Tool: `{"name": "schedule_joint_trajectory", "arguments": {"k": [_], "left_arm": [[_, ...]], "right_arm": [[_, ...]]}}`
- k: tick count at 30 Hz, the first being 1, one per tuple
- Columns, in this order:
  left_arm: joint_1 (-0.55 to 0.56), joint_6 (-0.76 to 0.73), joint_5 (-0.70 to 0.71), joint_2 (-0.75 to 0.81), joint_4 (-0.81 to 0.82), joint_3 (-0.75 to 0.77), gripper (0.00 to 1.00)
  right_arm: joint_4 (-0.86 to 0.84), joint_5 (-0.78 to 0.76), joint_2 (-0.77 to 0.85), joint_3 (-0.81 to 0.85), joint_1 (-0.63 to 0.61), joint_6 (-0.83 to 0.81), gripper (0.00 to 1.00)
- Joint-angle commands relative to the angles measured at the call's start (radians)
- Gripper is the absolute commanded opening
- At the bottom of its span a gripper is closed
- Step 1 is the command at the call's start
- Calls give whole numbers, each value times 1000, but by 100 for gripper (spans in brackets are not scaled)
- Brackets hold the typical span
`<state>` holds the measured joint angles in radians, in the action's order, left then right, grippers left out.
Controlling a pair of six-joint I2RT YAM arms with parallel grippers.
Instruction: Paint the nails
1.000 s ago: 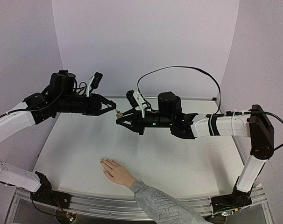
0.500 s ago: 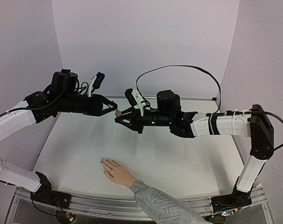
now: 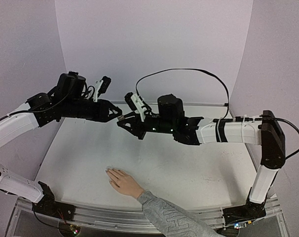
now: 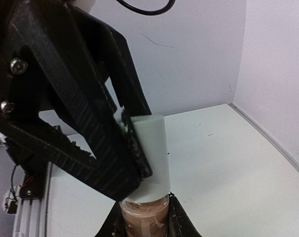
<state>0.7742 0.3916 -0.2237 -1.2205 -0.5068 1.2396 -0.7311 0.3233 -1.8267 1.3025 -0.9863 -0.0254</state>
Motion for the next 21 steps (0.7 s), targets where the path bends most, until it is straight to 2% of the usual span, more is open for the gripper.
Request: {"name": "schedule_joint_trajectory", "arguments": {"k": [1, 5, 9, 14, 17, 21], "left_arm": [[19, -10, 127, -46, -142, 82, 0], [25, 2, 198, -84, -194, 100, 0], [27, 21, 267, -98, -205, 77, 0], [28, 34, 239, -99, -183, 46, 0], [26, 21, 227, -92, -175, 28, 0], [27, -37, 101, -73, -128, -15, 0]], "right_arm": [[-46, -409, -27, 108, -65, -116, 0], [-98, -614, -75, 164, -96, -151, 0], [-140, -589, -96, 207, -98, -132, 0], [-234, -427, -86, 196, -97, -104, 0], [-271, -270, -60, 169, -95, -110, 0], [-277, -11, -20, 144, -57, -54, 0]]}}
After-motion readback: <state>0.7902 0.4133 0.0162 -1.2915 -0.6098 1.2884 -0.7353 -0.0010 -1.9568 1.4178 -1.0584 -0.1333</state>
